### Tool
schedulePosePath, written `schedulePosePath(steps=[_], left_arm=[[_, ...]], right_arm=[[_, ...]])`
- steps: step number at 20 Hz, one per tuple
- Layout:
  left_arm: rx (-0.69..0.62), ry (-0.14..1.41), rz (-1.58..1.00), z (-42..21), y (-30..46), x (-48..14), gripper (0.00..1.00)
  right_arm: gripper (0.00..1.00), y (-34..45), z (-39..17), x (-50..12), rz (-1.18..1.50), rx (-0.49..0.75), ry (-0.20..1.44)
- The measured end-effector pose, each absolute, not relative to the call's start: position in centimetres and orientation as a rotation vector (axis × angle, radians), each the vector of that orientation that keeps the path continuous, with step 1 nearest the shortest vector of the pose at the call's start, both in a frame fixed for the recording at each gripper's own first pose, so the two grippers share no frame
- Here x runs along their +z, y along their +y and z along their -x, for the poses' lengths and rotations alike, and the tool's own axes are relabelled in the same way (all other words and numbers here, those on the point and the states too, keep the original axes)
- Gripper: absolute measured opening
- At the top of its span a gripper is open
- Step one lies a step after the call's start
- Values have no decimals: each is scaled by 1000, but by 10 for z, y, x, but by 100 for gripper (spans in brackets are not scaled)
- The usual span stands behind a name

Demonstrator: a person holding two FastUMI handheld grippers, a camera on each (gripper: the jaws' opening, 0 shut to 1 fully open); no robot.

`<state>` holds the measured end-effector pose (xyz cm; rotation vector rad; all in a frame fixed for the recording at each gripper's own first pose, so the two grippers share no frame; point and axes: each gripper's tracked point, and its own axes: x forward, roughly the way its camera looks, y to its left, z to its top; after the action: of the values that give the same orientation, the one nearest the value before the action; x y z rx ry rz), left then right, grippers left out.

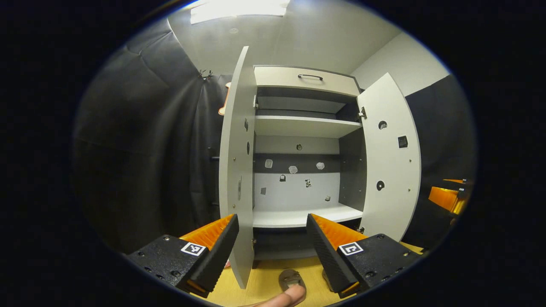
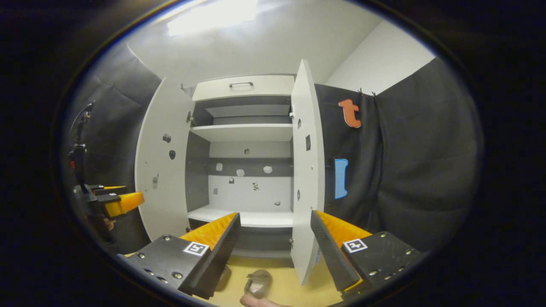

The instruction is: Grab one shoe with the right hand and put it into the shoe cabinet, grab the other shoe with the left hand and put it into the shoe cabinet; then close the right door with the right hand and the left door with the left hand.

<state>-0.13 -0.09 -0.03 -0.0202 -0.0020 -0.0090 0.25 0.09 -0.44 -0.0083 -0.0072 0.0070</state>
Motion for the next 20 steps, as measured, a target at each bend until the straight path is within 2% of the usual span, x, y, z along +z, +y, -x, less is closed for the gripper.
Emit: schedulePosePath(steps=[15,17,18,19,20], left_arm=[[-69,-3,49,3,-10,-18,96],[-73,-2,56,5,-8,-26,98],[-72,-1,58,6,-6,-30,98],[-69,-2,58,6,-4,-32,98],[-66,-2,59,8,-1,-35,98]], right_arm=[[99,15,-22,-38,16,6,12],[99,26,-29,-52,20,23,18],[94,30,-35,-62,26,27,30],[94,33,-40,-77,29,23,56],[99,35,-46,-90,29,17,79]])
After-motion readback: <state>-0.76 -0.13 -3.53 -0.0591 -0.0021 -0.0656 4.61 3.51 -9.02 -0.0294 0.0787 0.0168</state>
